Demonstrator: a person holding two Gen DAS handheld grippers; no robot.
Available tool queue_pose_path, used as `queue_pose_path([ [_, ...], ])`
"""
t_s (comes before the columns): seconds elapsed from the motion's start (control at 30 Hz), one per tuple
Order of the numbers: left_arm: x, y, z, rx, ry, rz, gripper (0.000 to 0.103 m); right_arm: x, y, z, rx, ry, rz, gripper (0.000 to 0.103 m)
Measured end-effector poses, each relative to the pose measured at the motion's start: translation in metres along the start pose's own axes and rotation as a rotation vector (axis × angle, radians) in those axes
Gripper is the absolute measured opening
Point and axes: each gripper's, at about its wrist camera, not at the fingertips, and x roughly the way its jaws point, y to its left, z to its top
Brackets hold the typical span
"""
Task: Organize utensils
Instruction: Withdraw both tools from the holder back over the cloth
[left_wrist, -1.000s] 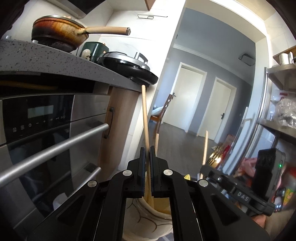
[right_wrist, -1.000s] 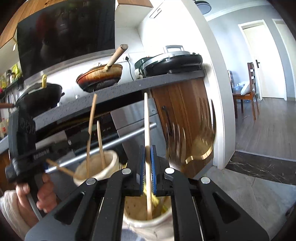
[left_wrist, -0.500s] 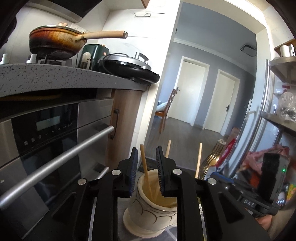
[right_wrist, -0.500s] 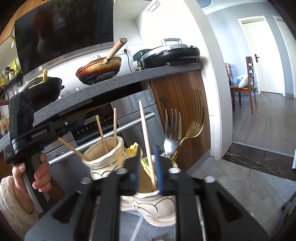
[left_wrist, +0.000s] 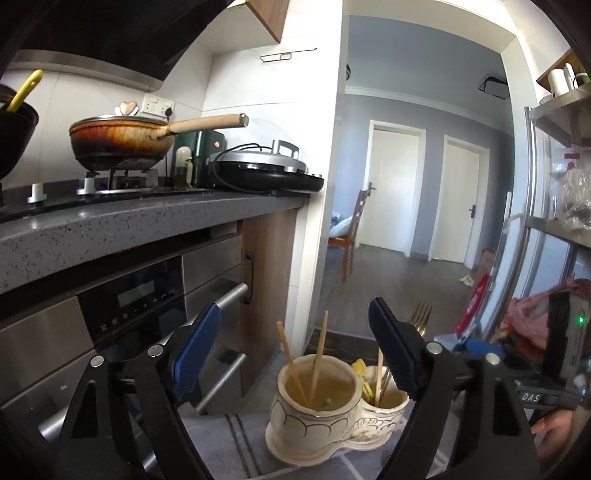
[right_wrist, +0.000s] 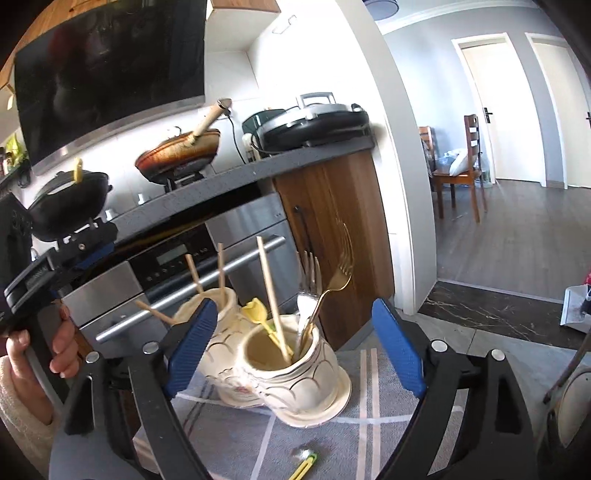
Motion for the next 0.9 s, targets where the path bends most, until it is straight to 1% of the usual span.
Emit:
queue_pose_path([
  [0.03, -0.004, -0.003, 0.0, 0.007, -0.004, -0.001, 0.086, -0.005, 0.002, 0.001, -0.01, -0.004, -0.006, 0.091],
  [0.13, -0.016, -0.013, 0.0, 0.025, -0.013, 0.007, 0.09, -0.021, 0.007, 0.002, -0.042, -0.01, -0.02, 0.097],
  [0.23, -0.029, -0.02, 0.001, 0.027, -0.017, 0.018, 0.092, -0.035, 0.01, 0.003, -0.065, -0.017, -0.043, 0.098],
  [0.43, -0.047, -0.034, -0.004, 0.045, 0.004, 0.041, 0.093, -0.058, 0.011, -0.001, -0.085, -0.015, -0.075, 0.098],
  [0.5, -0.052, -0.039, -0.01, 0.052, 0.024, 0.056, 0.093, -0.063, 0.011, -0.004, -0.091, -0.009, -0.085, 0.098],
  [0.6, -0.059, -0.045, -0.022, 0.052, 0.057, 0.05, 0.093, -0.069, 0.01, -0.011, -0.094, 0.01, -0.09, 0.098],
  [0.7, -0.065, -0.049, -0.038, 0.051, 0.099, 0.06, 0.093, -0.073, 0.008, -0.021, -0.091, 0.043, -0.09, 0.098],
  [0.9, -0.066, -0.056, -0.079, 0.065, 0.222, 0.088, 0.093, -0.074, 0.001, -0.046, -0.098, 0.121, -0.108, 0.098],
])
